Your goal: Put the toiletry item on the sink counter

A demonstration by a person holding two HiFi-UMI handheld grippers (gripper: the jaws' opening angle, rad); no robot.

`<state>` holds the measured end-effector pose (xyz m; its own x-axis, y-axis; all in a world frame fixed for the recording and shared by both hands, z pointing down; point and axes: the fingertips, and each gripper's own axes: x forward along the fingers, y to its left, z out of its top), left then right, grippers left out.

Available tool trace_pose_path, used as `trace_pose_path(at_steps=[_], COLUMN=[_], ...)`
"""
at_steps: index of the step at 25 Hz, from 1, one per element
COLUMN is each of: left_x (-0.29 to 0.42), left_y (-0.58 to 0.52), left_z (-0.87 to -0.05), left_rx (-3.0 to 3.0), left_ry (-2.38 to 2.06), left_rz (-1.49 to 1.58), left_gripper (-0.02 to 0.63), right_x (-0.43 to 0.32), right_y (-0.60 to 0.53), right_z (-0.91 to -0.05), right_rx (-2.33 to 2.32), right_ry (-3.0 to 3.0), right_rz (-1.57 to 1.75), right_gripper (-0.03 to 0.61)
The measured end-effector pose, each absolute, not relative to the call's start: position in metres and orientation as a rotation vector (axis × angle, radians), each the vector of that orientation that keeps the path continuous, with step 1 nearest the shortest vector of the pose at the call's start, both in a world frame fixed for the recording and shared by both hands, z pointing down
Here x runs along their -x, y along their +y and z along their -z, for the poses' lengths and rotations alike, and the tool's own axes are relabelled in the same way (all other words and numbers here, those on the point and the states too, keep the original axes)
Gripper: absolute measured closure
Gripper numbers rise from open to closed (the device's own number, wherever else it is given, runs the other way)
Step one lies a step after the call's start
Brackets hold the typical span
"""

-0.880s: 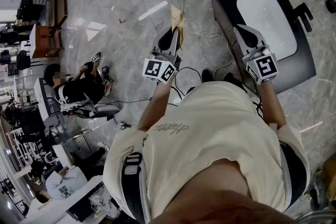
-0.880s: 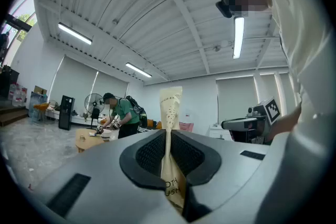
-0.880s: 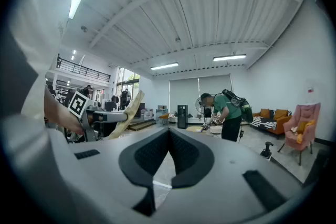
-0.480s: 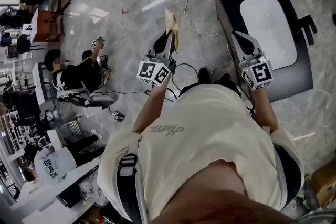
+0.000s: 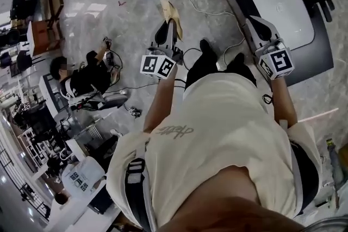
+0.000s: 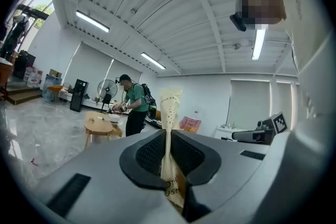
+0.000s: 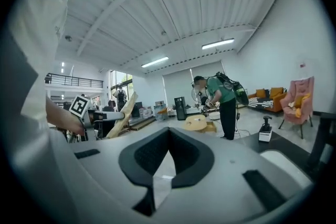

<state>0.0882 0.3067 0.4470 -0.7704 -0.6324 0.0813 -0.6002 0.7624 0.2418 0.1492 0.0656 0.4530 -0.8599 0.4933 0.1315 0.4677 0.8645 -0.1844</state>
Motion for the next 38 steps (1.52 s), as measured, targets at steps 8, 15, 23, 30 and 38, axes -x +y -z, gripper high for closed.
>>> trace_pose_path(at_steps=[8,15,23,30,38], left_x=[0.013,0.078,0.119,0.164,0.215], left_y=[0.327,0.339,0.285,0.193,0.094], left_z=[-0.443,-0.459,-0.457,-0.450,-0.457], left_rx=[-1.289,-1.473,-1.629,-1.731,-1.823], left_ry=[-2.750,-2.613,-2.481,-2.395,-2.277], left_rz=[0.281,0.281,0.282,0.196,0.174], left_gripper=[0.584,0.584,0.584,0.583,0.583], right_x=[-0.089,-0.054,-0.023,0.034,0.062], right_y=[0.104,0.131,0.093,0.027,-0.055], right_z=[-0.440,-0.430,-0.429,-0.453,-0.454], right_rx=[0.458,0.206,0.065,0.065,-0.061], right_ry=[-2.944,-2.978,-2.954,-2.960,-2.974], right_rz=[-0.123,-0.123,-0.105,-0.175,-0.197], right_gripper=[0.584,0.584,0.584,0.584,0.584])
